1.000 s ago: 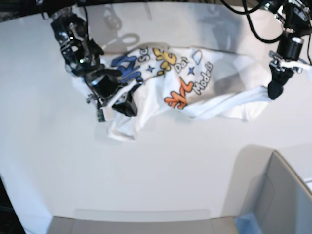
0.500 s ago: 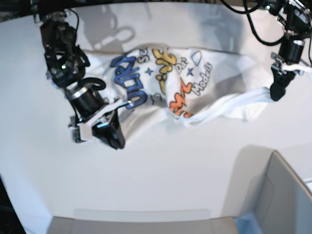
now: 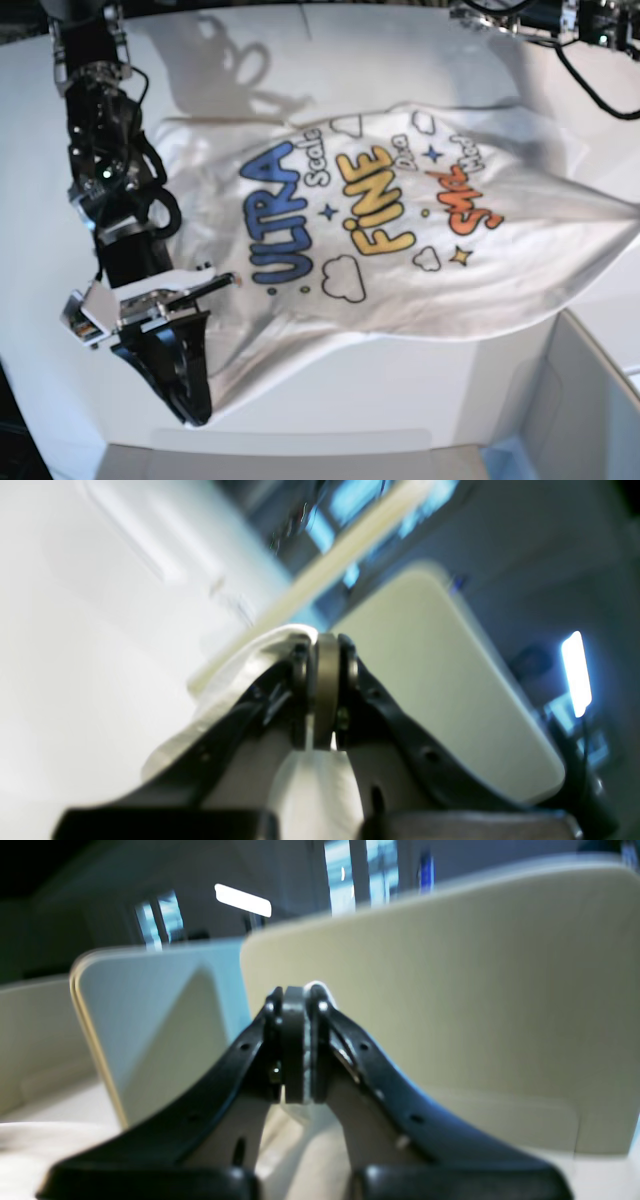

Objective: Layout the t-shirt on the table in an organized manner, then fold the t-shirt properly
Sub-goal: 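Lift the shirt with both grippers, shake it open and lay it flat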

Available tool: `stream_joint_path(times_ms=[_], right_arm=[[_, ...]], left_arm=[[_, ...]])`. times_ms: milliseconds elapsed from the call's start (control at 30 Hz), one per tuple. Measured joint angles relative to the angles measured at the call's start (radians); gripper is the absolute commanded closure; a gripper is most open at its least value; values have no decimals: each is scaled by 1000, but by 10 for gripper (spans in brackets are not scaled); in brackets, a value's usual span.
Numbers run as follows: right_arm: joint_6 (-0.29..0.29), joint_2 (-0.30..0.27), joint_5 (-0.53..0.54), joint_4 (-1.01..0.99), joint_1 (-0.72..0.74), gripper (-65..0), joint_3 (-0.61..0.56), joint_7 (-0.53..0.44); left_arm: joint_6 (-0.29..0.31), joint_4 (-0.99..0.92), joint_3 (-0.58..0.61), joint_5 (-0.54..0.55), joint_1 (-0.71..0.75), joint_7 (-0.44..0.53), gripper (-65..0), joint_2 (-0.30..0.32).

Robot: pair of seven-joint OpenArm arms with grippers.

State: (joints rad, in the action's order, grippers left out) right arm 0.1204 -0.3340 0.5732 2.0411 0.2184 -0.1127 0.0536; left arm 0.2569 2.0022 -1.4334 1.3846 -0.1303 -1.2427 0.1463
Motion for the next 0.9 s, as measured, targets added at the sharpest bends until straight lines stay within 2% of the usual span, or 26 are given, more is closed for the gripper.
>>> stream_joint_path(times_ms=[67, 300, 400, 567, 667, 700, 767, 900], right_arm=[[0, 0, 0, 0, 26, 0, 9, -14], [7, 26, 5, 0, 57, 0, 13, -144], [-4, 50, 4, 2, 88, 0, 13, -169], [2, 61, 5, 2, 135, 0, 13, -159], [-19, 63, 4, -35, 162, 0, 42, -164], [-10, 63, 5, -61, 170, 0, 56, -142], [6, 63, 6, -131, 195, 0, 79, -31], [11, 88, 5, -306, 230, 0, 98, 16]], left_arm=[[1, 0, -57, 43, 2, 8, 0, 24], [0, 1, -51, 61, -9, 15, 0, 90], [0, 2, -51, 67, -25, 72, 0, 113], [-6, 8, -51, 70, -76, 112, 0, 182], [-6, 9, -51, 80, -146, 115, 0, 222], [-7, 8, -8, 77, -164, 132, 0, 228], [-5, 5, 131, 50, -182, 140, 0, 232], [-3, -95, 354, -98, -272, 117, 0, 201]])
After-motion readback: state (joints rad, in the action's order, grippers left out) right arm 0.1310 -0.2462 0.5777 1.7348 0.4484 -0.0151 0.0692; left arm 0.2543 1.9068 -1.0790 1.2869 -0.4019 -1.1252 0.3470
